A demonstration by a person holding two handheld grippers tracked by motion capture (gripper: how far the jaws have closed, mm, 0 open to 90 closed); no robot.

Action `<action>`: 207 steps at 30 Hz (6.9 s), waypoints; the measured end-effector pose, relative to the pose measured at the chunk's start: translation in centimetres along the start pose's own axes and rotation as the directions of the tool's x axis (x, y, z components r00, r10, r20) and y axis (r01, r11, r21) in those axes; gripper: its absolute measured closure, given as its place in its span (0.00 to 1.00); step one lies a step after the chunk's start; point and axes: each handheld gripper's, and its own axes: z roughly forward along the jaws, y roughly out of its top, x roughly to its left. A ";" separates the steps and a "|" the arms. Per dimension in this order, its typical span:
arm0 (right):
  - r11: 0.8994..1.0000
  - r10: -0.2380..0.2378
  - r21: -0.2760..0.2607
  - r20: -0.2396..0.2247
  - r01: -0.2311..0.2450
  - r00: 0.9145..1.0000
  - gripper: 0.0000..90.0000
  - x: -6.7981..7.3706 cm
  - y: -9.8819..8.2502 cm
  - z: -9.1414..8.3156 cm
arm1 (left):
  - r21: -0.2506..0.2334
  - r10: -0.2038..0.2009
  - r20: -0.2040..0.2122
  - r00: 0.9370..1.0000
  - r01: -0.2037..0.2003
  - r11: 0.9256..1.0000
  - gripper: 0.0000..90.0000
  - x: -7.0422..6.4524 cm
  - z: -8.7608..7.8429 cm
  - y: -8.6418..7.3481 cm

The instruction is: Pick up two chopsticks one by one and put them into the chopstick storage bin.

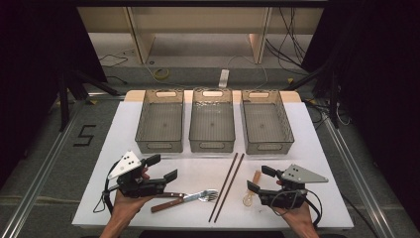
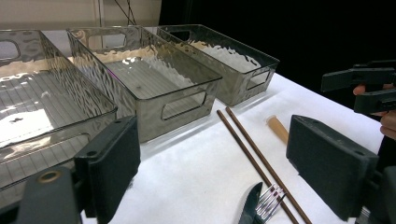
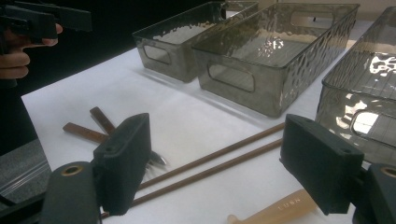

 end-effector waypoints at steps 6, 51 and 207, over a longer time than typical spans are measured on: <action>0.999 -0.014 0.033 -0.018 0.015 1.000 0.28 -0.4 0.4 0.0 | -0.001 -0.003 -0.003 1.000 0.003 1.000 0.19 0.1 0.0 0.0; 0.435 -0.471 0.539 -0.547 0.721 0.692 0.44 0.0 4.2 13.7 | 0.001 -0.019 -0.009 1.000 0.019 1.000 0.19 0.3 0.0 0.0; 0.178 -0.654 0.349 -0.657 0.920 0.376 0.95 4.7 7.0 11.2 | 0.578 0.273 0.350 0.896 -0.436 0.690 0.92 -7.0 11.0 1.2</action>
